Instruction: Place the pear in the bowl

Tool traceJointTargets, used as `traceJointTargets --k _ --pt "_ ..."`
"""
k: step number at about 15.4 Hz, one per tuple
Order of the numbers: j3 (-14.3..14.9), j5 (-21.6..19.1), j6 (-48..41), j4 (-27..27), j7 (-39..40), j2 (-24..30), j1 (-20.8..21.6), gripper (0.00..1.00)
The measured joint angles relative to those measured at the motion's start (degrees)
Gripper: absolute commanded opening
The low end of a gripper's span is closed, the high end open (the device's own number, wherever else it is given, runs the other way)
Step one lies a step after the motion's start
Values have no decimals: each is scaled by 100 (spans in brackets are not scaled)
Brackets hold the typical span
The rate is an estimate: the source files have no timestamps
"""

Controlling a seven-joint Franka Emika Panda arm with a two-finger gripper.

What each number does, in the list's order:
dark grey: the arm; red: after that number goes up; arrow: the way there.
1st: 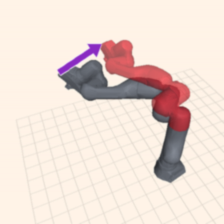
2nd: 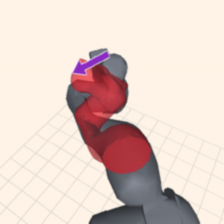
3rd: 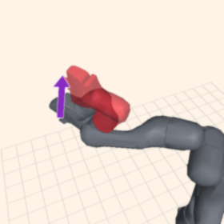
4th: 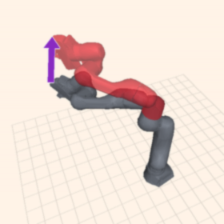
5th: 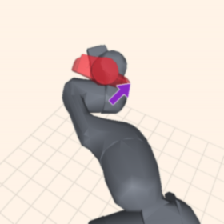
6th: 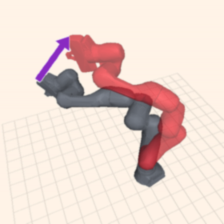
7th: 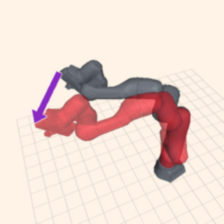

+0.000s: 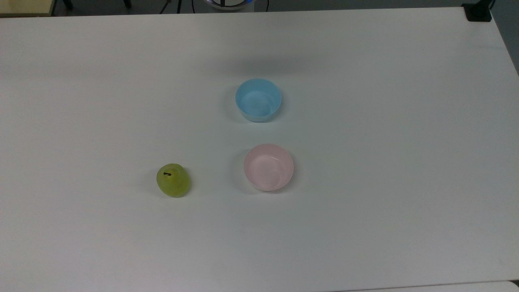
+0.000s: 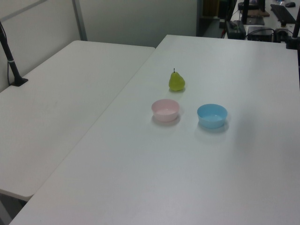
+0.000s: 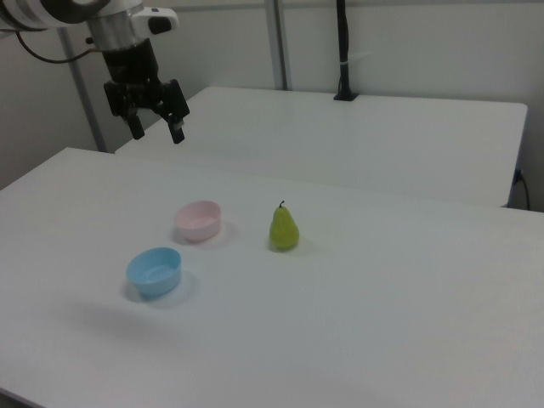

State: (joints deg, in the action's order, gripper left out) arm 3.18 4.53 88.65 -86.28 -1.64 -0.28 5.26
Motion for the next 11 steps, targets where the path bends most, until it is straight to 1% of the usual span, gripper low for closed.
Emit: traceJointTargets --k 5,8,11 --pt "1 0 13 0 7 -23 -1 100" --pt "3 0 332 -5 224 -108 -69 100" --pt "6 -1 565 -11 452 -318 -156 100"
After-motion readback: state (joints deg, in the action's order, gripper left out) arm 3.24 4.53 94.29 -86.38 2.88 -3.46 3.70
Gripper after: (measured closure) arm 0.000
